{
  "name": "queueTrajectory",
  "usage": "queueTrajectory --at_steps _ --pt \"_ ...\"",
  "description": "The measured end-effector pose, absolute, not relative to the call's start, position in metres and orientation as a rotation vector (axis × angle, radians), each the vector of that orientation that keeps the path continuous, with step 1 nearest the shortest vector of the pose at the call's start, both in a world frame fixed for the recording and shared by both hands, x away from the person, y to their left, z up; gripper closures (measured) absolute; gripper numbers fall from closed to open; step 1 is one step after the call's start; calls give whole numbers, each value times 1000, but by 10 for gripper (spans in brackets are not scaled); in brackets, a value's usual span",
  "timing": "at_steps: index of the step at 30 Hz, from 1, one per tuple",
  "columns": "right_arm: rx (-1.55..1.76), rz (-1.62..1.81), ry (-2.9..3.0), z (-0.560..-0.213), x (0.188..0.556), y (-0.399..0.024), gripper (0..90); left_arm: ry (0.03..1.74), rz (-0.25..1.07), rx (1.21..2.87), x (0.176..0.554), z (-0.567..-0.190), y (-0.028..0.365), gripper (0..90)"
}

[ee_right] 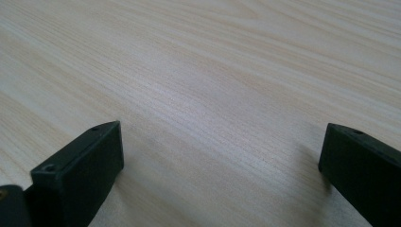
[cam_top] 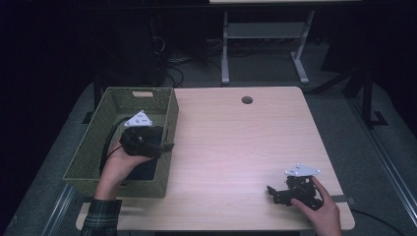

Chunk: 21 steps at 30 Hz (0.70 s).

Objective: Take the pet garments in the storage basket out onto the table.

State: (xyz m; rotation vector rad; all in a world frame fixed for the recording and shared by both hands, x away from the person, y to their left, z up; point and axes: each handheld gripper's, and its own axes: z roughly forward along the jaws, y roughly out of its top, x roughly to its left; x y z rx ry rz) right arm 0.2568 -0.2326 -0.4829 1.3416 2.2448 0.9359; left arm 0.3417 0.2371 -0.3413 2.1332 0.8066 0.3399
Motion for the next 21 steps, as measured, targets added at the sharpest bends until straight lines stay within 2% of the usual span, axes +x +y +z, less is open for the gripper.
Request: queueTrajectory --at_steps 21 --pt "1342 936 2244 -483 257 -233 4 945 415 2167 335 -346 298 261"
